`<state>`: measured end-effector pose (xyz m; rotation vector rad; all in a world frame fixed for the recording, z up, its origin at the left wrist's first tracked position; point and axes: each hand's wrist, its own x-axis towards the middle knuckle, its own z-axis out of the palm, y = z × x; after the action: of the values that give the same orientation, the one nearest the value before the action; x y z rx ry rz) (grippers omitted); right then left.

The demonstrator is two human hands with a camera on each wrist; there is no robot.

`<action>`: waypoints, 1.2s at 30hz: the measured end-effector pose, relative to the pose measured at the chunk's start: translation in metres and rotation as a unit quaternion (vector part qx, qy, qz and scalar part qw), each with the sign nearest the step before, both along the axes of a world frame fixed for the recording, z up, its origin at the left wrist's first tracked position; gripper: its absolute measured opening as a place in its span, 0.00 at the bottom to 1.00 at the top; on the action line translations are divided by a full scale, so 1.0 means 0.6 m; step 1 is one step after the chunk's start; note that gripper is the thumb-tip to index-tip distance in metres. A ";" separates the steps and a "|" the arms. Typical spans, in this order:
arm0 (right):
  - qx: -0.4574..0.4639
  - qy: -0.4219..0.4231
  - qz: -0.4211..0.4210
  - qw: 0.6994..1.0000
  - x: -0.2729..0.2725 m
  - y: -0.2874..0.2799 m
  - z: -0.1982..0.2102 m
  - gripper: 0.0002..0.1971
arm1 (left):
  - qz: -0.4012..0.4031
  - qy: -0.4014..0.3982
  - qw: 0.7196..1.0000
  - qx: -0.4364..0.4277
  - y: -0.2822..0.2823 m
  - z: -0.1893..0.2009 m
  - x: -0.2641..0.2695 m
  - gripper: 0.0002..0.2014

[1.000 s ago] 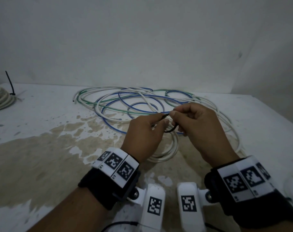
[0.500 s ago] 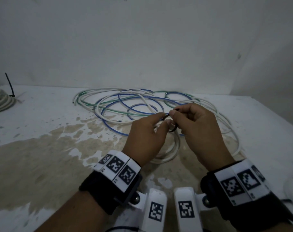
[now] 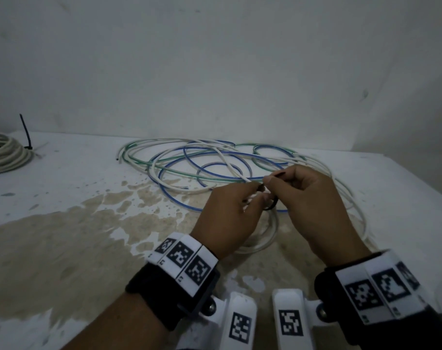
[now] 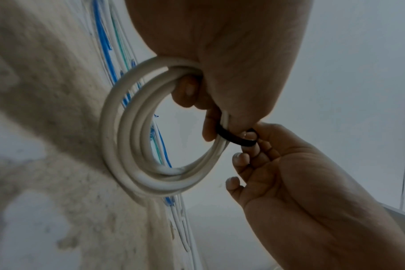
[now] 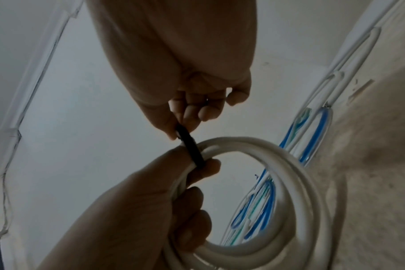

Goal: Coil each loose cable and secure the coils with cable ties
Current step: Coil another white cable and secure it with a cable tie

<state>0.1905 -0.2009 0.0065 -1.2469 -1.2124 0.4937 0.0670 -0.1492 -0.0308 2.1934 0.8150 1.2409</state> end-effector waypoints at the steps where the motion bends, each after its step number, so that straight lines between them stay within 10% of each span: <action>1: 0.007 -0.003 -0.010 1.000 0.000 0.000 0.000 0.09 | -0.003 -0.011 1.000 -0.014 0.000 0.000 0.001 0.13; 22: -0.056 -0.035 0.002 0.998 0.010 -0.001 -0.005 0.13 | -0.047 0.029 0.996 0.064 -0.002 0.002 0.000 0.10; 36: 0.026 -0.112 -0.072 0.991 0.005 0.003 -0.007 0.09 | -0.058 -0.152 0.969 -0.186 -0.018 0.016 0.010 0.08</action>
<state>0.1938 -0.1992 0.0024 -1.3611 -1.3027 0.2191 0.0733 -0.1597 -0.0211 1.6784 0.7150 1.2139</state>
